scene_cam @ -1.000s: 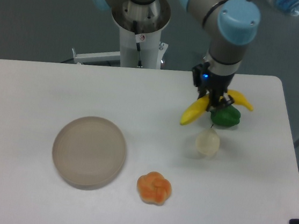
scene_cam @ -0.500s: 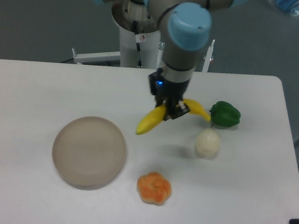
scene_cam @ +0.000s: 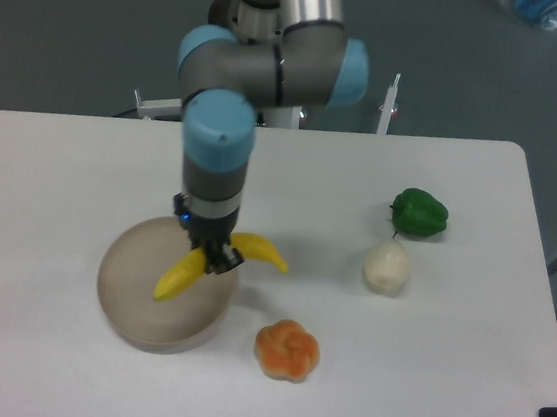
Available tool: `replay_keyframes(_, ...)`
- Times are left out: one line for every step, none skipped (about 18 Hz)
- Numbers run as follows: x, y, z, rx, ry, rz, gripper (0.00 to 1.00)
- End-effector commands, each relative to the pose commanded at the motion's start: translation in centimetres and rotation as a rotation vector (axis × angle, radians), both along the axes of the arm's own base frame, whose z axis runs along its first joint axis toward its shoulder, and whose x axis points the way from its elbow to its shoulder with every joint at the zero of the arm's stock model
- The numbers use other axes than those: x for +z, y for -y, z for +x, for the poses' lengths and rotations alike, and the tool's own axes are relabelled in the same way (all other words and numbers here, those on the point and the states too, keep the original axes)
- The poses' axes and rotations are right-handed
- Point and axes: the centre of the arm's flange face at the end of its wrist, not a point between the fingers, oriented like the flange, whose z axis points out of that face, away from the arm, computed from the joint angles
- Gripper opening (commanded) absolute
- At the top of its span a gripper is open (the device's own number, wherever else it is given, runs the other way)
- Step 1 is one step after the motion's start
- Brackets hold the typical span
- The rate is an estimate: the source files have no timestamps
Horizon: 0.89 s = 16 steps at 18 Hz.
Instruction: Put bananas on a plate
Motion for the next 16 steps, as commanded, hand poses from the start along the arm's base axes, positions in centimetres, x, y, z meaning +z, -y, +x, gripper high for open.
replay_keyframes(-0.6,-0.5,0.7,0.020,-0.002,0.010,0.26)
replay_keyframes(-1.3,-1.0,1.7,0.054,0.002,0.013,0.26)
replay_keyframes(-1.8,-1.3,1.8,0.073,0.008,0.008,0.27)
replay_keyframes(-2.5,-1.3,2.0,0.088,0.014,-0.004,0.28)
replay_keyframes(-3.0,-1.1,2.6,0.084,0.019,-0.014,0.28)
replay_keyframes(-3.1,-1.1,2.7,0.083,0.021,-0.016,0.31)
replay_keyframes(-3.4,-1.1,2.7,0.082,0.022,-0.020,0.34)
replay_keyframes(-3.6,-0.9,2.9,0.080,0.025,-0.024,0.37)
replay_keyframes(-4.0,-0.6,3.0,0.077,0.026,-0.033,0.49)
replay_keyframes(-4.2,-0.5,3.0,0.071,0.027,-0.035,0.65)
replay_keyframes(-4.0,-0.5,3.0,0.070,0.025,-0.031,0.72)
replay_keyframes(-3.9,-0.5,3.0,0.068,0.023,-0.030,0.81)
replay_keyframes(-3.8,-0.4,3.0,0.070,0.022,-0.029,0.87)
replay_keyframes(-3.5,-0.4,2.9,0.071,0.020,-0.024,0.99)
replay_keyframes(-3.0,-0.3,2.9,0.073,0.018,-0.018,1.00)
replay_keyframes(-1.6,-0.1,2.8,0.074,0.009,0.001,1.00)
